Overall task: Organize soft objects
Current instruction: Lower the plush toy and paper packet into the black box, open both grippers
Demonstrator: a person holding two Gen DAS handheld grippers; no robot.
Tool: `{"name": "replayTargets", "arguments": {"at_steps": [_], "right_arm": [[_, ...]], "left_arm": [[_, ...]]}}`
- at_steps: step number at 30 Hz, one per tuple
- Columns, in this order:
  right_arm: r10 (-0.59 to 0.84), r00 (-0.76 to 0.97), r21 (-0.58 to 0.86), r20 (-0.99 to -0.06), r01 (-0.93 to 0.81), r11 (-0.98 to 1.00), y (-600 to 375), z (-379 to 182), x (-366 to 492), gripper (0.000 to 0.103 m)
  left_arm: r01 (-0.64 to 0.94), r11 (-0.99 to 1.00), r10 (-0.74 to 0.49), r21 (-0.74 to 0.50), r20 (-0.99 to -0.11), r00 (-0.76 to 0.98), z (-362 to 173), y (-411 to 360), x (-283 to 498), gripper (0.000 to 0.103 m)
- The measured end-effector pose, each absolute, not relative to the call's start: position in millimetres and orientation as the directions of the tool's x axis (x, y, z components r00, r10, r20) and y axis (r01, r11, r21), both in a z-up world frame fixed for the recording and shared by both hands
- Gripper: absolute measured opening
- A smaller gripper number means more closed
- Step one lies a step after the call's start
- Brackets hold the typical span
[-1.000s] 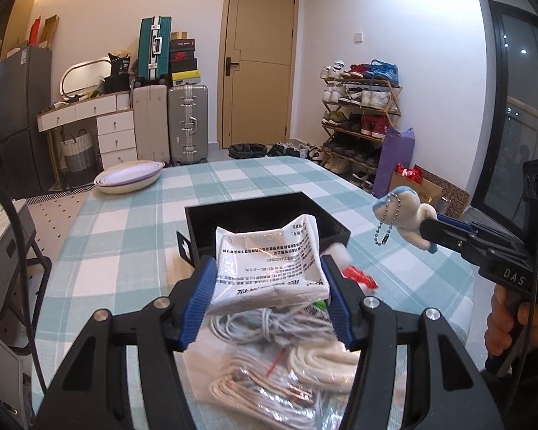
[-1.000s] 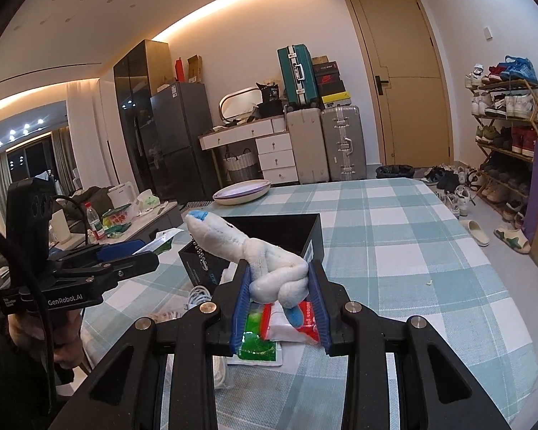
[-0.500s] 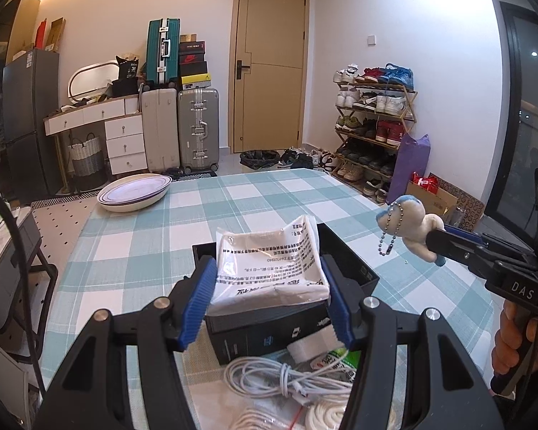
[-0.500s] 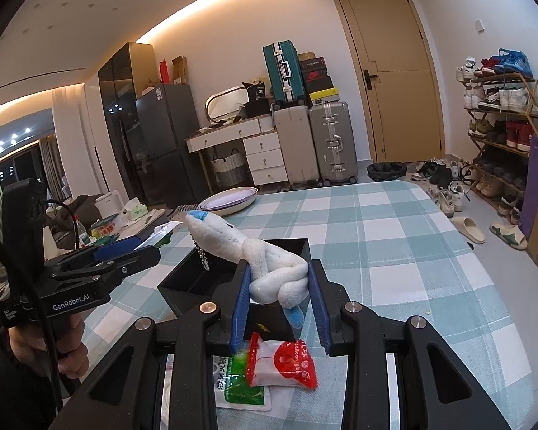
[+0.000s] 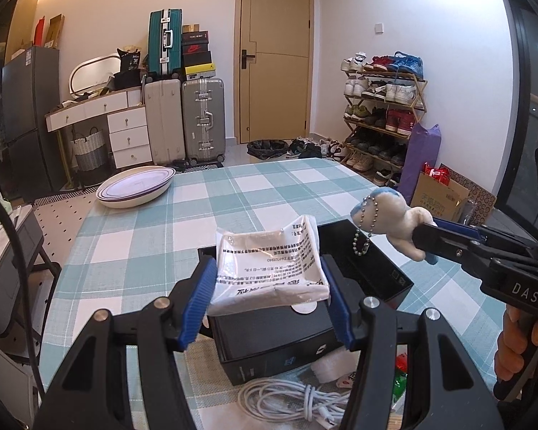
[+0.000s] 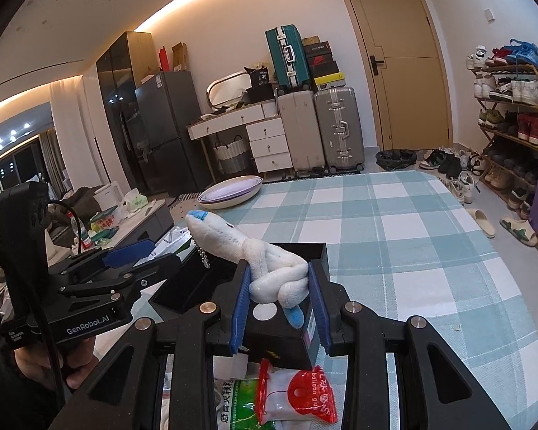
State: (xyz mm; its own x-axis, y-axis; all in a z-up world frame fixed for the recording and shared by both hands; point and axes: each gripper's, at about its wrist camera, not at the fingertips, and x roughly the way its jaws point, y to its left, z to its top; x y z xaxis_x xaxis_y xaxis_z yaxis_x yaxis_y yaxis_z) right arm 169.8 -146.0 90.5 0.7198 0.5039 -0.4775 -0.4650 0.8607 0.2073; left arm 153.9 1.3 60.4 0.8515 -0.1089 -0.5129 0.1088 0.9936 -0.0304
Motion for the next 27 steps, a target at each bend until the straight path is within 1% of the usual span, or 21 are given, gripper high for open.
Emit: {"name": "replayTargets", "arguments": {"at_steps": [11, 21, 24, 25, 26, 27], "right_arm": [[0.488, 0.697, 0.189, -0.526, -0.463, 0.866, -132.8, 71.7, 196.4, 0.032], [0.492, 0.682, 0.188, -0.541, -0.472, 0.861, -127.4, 61.4, 206.5, 0.032], [0.518, 0.663, 0.202, -0.541, -0.495, 0.845, -125.8, 59.8, 206.9, 0.032], [0.518, 0.665, 0.196, -0.538, -0.499, 0.844, -125.2, 60.4, 205.7, 0.034], [0.515, 0.669, 0.190, -0.535, -0.499, 0.846, -124.6, 61.3, 204.6, 0.041], [0.521, 0.670, 0.191, -0.529, -0.504, 0.842, -125.6, 62.7, 202.9, 0.045]], "left_arm": [[0.100, 0.995, -0.090, -0.012, -0.540, 0.837, 44.7, 0.3, 172.9, 0.058], [0.105, 0.994, -0.090, -0.005, -0.557, 0.826, 37.7, -0.1, 182.7, 0.057], [0.122, 0.993, -0.100, 0.002, -0.557, 0.824, 37.8, -4.4, 181.5, 0.057], [0.125, 0.992, -0.102, 0.002, -0.558, 0.823, 37.5, -5.1, 181.2, 0.059], [0.126, 0.992, -0.104, 0.000, -0.562, 0.820, 37.7, -5.2, 180.8, 0.060], [0.123, 0.992, -0.103, -0.003, -0.568, 0.816, 38.0, -4.9, 180.3, 0.067]]}}
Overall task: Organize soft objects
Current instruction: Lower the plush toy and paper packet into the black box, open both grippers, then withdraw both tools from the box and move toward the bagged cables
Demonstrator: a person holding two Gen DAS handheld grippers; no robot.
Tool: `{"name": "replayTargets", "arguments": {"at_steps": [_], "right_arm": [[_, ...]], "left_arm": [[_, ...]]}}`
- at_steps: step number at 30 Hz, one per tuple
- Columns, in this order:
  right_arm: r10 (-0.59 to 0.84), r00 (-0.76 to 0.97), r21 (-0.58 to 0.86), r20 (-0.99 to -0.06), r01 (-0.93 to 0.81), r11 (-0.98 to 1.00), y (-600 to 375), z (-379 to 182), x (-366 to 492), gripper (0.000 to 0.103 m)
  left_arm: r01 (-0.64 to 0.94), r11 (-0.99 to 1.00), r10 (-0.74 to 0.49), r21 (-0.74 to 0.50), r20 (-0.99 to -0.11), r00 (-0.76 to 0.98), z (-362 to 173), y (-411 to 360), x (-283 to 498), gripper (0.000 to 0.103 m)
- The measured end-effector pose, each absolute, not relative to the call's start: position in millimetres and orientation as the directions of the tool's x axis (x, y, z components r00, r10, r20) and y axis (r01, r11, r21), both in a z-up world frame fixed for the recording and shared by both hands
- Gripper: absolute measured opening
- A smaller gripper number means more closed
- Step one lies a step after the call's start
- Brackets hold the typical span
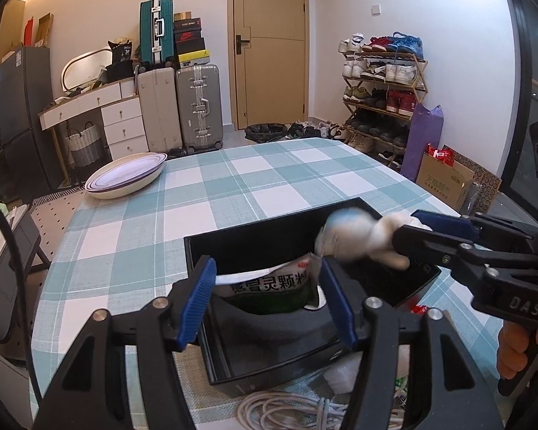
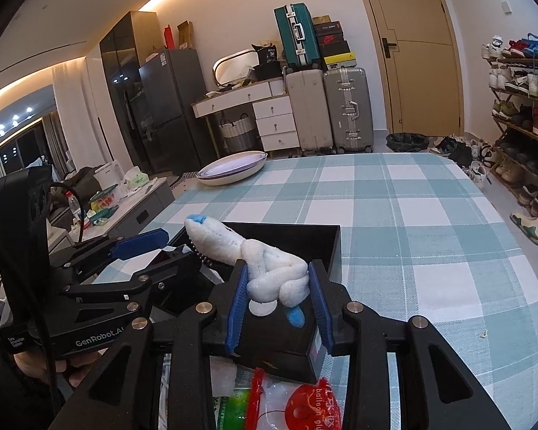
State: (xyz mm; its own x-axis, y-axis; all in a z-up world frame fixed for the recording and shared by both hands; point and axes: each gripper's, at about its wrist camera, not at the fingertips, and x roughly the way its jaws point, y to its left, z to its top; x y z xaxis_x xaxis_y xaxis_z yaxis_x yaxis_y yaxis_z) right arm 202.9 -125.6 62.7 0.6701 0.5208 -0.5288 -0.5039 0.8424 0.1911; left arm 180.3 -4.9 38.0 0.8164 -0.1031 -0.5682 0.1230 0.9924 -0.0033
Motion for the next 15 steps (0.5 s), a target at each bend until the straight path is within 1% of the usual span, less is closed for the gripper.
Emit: {"name": "replayTargets", "arguments": {"at_steps": [1, 2, 3, 4, 5, 6, 7, 8, 10, 15], "right_arm": [[0.525, 0.674, 0.193, -0.519, -0.507, 0.840, -127.4, 64.8, 200.7, 0.050], [0.523, 0.681, 0.189, -0.513, -0.504, 0.843, -129.7, 67.1, 198.2, 0.054], [0.518, 0.685, 0.181, -0.512, -0.504, 0.845, -131.8, 69.1, 196.2, 0.056], [0.511, 0.690, 0.170, -0.513, -0.502, 0.848, -133.9, 70.9, 194.0, 0.065], [0.502, 0.697, 0.159, -0.513, -0.497, 0.853, -137.1, 72.5, 191.7, 0.077], [0.493, 0.704, 0.149, -0.512, -0.492, 0.858, -140.6, 74.0, 188.8, 0.083], [0.489, 0.707, 0.145, -0.511, -0.490, 0.860, -143.6, 74.8, 185.5, 0.094], [0.487, 0.709, 0.143, -0.509, -0.489, 0.861, -146.5, 75.5, 182.2, 0.100], [0.478, 0.718, 0.122, -0.506, -0.489, 0.864, -150.8, 76.9, 174.0, 0.102], [0.478, 0.717, 0.117, -0.508, -0.493, 0.862, -161.0, 75.4, 158.8, 0.103]], "left_arm": [[0.118, 0.993, -0.102, -0.008, -0.571, 0.815, 38.6, -3.9, 179.0, 0.075], [0.114, 0.993, -0.103, -0.017, -0.569, 0.816, 40.5, -2.4, 176.4, 0.079], [0.113, 0.993, -0.107, -0.025, -0.564, 0.819, 42.0, -0.8, 173.4, 0.088], [0.110, 0.993, -0.109, -0.033, -0.558, 0.822, 44.4, 1.0, 169.5, 0.094], [0.104, 0.994, -0.108, -0.039, -0.550, 0.828, 46.8, 3.2, 165.2, 0.097], [0.094, 0.995, -0.104, -0.045, -0.544, 0.833, 48.5, 5.5, 161.4, 0.101], [0.086, 0.995, -0.100, -0.052, -0.539, 0.837, 50.4, 7.9, 156.7, 0.103], [0.079, 0.995, -0.099, -0.059, -0.536, 0.838, 51.4, 10.3, 152.9, 0.103], [0.063, 0.996, -0.089, -0.067, -0.535, 0.840, 52.8, 14.5, 143.5, 0.103], [0.038, 0.997, -0.066, -0.065, -0.522, 0.850, 52.4, 22.2, 118.0, 0.103]]}}
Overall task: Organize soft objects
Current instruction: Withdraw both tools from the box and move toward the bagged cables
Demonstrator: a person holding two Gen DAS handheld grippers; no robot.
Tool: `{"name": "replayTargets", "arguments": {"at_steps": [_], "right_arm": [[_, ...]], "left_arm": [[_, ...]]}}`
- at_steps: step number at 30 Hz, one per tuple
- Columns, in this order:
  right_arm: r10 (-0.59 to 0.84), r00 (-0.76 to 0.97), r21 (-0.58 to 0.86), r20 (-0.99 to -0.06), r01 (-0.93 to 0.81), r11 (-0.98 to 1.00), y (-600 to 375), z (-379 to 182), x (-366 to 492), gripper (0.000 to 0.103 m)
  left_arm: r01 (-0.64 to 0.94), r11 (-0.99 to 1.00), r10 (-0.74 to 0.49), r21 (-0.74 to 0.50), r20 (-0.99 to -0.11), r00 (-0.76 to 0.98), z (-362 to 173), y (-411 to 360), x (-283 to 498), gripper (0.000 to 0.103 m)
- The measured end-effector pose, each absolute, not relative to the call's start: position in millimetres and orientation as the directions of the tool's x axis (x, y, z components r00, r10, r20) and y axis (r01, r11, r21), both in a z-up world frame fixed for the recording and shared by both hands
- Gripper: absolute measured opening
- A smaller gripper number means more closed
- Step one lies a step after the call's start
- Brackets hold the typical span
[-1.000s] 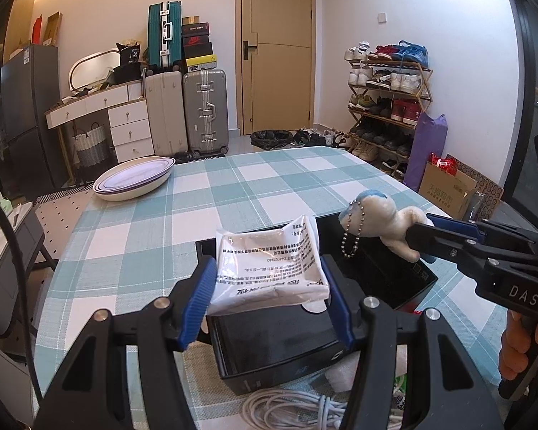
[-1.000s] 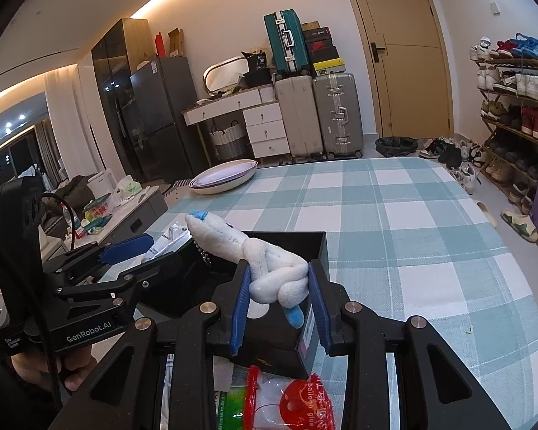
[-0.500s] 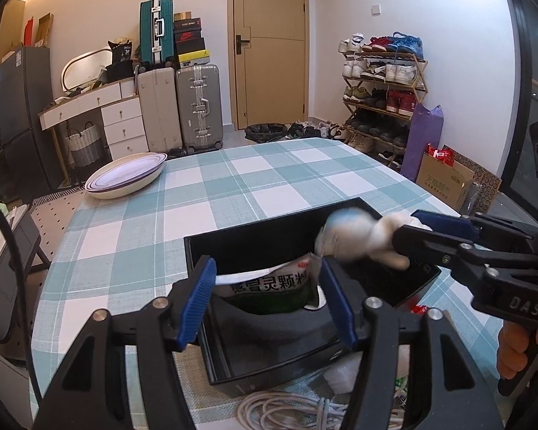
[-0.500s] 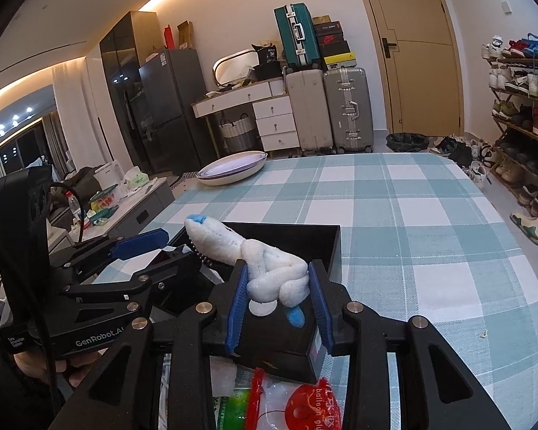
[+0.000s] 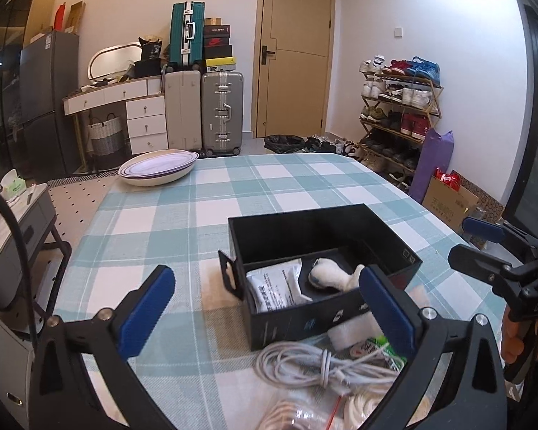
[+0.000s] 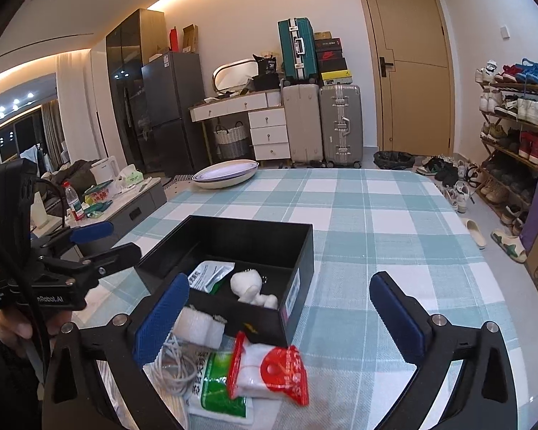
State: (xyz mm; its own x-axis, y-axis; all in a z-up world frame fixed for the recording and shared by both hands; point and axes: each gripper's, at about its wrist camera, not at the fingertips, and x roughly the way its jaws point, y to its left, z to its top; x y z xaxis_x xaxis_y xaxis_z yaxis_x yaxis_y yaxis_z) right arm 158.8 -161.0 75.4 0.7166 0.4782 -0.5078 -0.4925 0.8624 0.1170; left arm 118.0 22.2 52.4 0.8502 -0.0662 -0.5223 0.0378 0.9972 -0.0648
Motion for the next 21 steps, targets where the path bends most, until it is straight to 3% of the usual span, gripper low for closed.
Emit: {"name": "replayTargets", "arguments": {"at_steps": [21], "right_arm": [[0.514, 0.638, 0.111, -0.573, -0.561, 0.821, -162.1, 58.9, 115.2, 0.103]], "left_arm": [[0.103, 0.995, -0.091, -0.011, -0.557, 0.825, 28.2, 14.8, 61.8, 0.103]]}}
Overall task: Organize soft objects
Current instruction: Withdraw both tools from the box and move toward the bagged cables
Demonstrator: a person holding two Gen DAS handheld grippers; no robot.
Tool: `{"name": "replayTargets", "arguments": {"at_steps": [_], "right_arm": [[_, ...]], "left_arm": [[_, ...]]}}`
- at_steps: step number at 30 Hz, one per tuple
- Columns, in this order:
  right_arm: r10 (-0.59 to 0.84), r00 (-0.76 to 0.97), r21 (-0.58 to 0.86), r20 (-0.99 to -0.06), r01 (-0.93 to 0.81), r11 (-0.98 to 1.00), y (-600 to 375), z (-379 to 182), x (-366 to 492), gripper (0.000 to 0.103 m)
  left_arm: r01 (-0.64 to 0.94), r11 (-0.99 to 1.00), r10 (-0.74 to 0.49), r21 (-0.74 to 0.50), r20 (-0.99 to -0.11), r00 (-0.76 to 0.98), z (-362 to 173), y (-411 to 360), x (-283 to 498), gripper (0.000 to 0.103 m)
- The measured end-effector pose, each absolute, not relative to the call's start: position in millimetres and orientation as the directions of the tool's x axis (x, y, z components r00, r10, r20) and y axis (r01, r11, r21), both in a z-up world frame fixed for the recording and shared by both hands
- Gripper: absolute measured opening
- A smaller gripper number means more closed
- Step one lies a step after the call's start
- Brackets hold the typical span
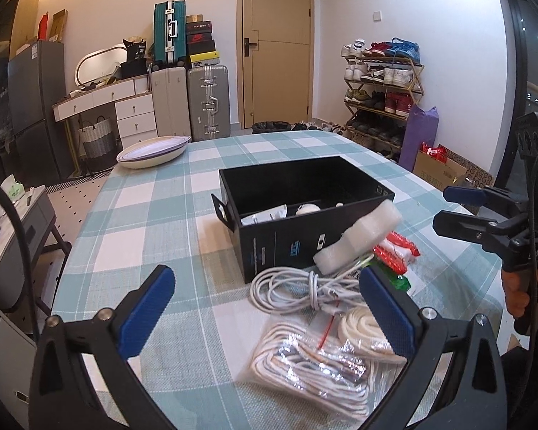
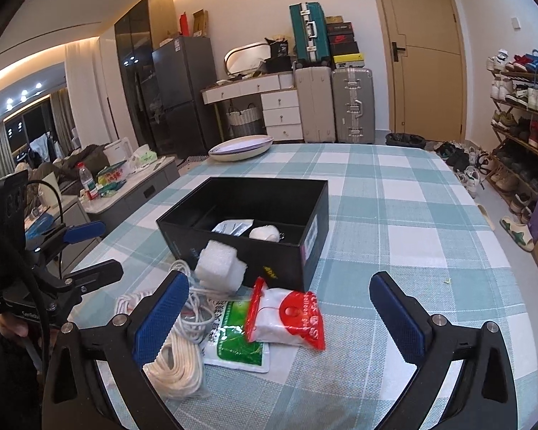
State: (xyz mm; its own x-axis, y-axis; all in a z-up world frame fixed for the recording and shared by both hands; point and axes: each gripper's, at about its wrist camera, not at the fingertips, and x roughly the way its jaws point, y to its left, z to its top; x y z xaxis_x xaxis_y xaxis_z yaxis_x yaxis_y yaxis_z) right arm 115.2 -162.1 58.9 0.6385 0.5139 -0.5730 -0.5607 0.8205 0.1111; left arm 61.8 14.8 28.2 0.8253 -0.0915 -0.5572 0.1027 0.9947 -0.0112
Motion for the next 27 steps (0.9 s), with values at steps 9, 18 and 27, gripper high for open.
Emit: {"name": "replayTargets", "arguments": {"at_steps": [9, 18, 27], "right_arm": [[0.527, 0.602, 0.105, -0.600, -0.593, 0.798, -153.3, 51.4, 111.7, 0.103], [0.528, 0.582, 0.117, -0.619, -0.596, 0.794, -150.8, 42.4, 116.8, 0.103], [0.519, 0.574, 0.135, -0.634, -0.578, 0.805, -156.8, 35.3, 124.1, 0.103]], "left_arm": [[0.157, 0.988, -0.120, 0.014, -0.579, 0.806, 24.4, 12.0, 51.8, 0.103], [0.191, 0.981, -0.153, -0.004, -0.623, 0.768, 14.4, 11.3, 55.7, 0.103], [0.254, 0.967, -0.183, 0.011, -0.661, 0.728, 9.1, 9.2, 51.8, 0.103]]}}
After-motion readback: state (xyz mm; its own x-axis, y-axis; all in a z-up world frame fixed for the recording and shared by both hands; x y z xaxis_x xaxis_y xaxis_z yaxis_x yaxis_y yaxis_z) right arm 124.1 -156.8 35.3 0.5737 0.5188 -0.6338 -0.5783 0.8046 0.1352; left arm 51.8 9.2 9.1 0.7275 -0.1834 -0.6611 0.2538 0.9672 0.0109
